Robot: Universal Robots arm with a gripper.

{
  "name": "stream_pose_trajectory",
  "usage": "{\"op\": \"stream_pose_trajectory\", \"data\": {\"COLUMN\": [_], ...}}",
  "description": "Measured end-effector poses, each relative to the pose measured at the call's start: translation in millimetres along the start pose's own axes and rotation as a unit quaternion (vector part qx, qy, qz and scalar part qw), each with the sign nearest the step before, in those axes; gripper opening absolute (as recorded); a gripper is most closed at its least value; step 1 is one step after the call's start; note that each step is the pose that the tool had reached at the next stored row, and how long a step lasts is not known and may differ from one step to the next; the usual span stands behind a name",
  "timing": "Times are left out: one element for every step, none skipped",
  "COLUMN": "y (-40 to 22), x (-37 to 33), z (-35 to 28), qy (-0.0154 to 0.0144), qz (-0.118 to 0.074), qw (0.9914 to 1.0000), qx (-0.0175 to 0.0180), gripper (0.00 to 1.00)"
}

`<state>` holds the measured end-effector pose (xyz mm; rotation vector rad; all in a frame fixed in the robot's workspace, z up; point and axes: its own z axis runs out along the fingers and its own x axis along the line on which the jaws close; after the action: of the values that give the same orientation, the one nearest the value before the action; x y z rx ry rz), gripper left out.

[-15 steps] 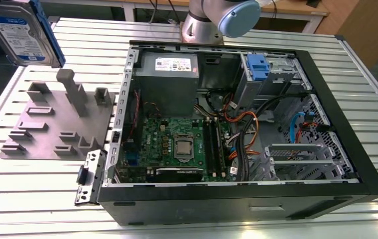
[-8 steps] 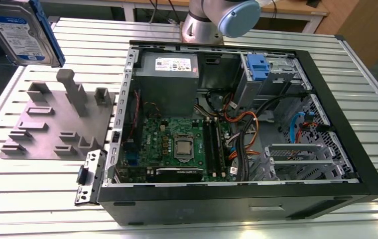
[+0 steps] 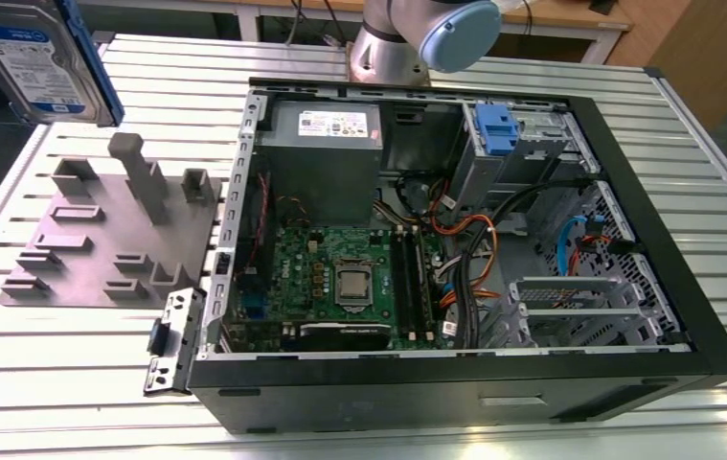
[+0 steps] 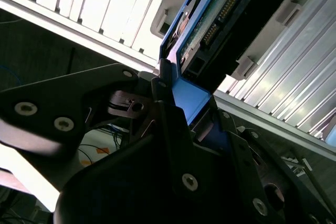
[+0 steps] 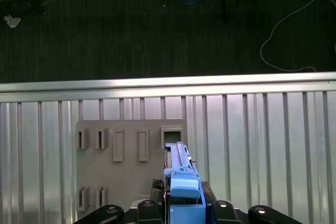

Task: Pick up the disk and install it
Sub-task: 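Pick up the disk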

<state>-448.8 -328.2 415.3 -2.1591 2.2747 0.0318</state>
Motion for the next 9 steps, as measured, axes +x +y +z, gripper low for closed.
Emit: {"op": "stream_pose_trajectory", "data": {"y": [0.0,0.0,0.1,0.1,0.0,0.0,0.1,0.1,0.1], "x": [0.0,0.0,0.0,0.0,-0.1,-0.1,-0.1,-0.1,-0.1], "z": [-0.9,-1.8,-2.5,-3.0,-3.6,-4.1,-4.5,-5.0,-5.5], "qy": [0.0,-0.0001,-0.0001,-0.0001,-0.0001,-0.0001,-0.0002,-0.0002,-0.0002], "qz": [0.0,0.0,0.0,0.0,0.0,0.0,0.0,0.0,0.0], "qw": [1.0,1.0,1.0,1.0,1.0,1.0,1.0,1.0,1.0], "qx": [0.0,0.0,0.0,0.0001,0.0,0.0,0.0001,0.0,0.0], "gripper": [0.37,0.37,0.37,0.37,0.37,0.37,0.37,0.37,0.37]}}
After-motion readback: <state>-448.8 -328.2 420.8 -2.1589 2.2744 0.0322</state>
